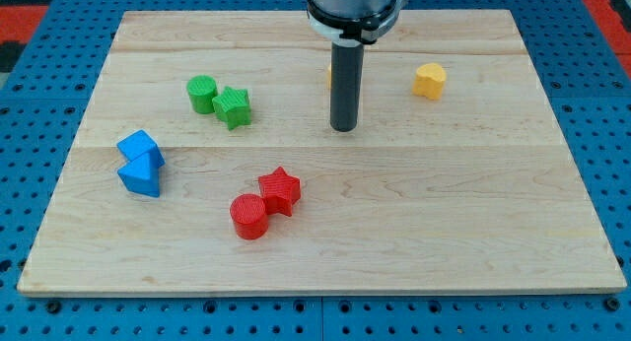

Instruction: Move the arm towards red star

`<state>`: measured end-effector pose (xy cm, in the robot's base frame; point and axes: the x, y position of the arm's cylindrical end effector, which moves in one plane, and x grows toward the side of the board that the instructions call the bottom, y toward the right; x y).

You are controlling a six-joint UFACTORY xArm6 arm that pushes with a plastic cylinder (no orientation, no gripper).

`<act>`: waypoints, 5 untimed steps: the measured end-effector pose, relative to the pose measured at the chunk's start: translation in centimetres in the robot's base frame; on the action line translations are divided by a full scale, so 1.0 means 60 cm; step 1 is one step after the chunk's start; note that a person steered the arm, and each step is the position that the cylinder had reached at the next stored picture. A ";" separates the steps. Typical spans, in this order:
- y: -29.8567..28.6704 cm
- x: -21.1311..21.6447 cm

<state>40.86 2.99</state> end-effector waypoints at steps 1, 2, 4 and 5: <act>0.000 0.000; -0.035 0.002; -0.147 0.071; -0.139 0.085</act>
